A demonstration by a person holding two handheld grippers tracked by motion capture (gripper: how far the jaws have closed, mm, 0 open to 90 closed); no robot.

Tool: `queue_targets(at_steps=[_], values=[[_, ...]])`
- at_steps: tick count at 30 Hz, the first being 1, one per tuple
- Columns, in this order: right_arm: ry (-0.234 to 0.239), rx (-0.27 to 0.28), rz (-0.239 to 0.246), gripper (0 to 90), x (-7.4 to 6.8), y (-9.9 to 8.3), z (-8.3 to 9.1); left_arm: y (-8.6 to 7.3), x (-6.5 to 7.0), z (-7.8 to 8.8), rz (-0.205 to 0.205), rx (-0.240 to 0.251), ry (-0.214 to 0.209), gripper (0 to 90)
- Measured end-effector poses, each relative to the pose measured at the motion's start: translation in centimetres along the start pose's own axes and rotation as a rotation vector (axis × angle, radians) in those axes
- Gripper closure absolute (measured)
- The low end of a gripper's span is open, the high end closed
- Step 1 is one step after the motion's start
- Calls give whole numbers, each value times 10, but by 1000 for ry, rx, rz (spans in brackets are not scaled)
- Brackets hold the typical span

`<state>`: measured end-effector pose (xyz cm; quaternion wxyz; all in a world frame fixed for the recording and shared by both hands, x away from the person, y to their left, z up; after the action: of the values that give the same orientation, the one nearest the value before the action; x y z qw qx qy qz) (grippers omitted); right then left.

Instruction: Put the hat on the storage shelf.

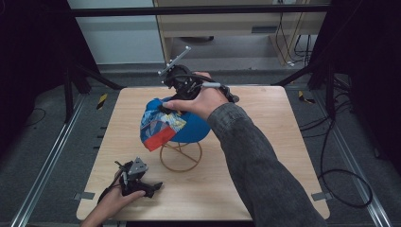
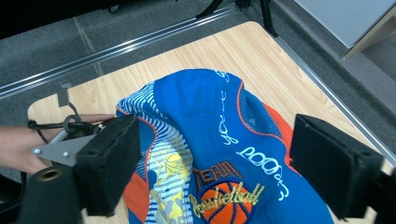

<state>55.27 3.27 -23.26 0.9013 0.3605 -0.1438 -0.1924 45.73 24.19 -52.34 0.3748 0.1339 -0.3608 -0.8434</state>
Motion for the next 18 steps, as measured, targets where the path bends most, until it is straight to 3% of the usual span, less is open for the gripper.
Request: queue_targets(at_steps=[7, 18], values=[[-2, 9, 13, 69, -2, -3, 2, 0, 0, 0, 0, 0, 0, 0], [-28, 40, -3, 63, 1, -14, 21, 0, 0, 0, -1, 0, -1, 0]])
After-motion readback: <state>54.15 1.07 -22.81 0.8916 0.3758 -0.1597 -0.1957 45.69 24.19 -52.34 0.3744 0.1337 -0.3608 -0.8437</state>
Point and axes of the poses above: each handheld gripper's, and its own axes: z roughly backward along the jaws, y roughly out of its top, x roughly to its right, the point moved 2 cm from there along -z, roughly forward along the jaws, and after that the axes turned 5 degrees about z, right-handed, at the moved point
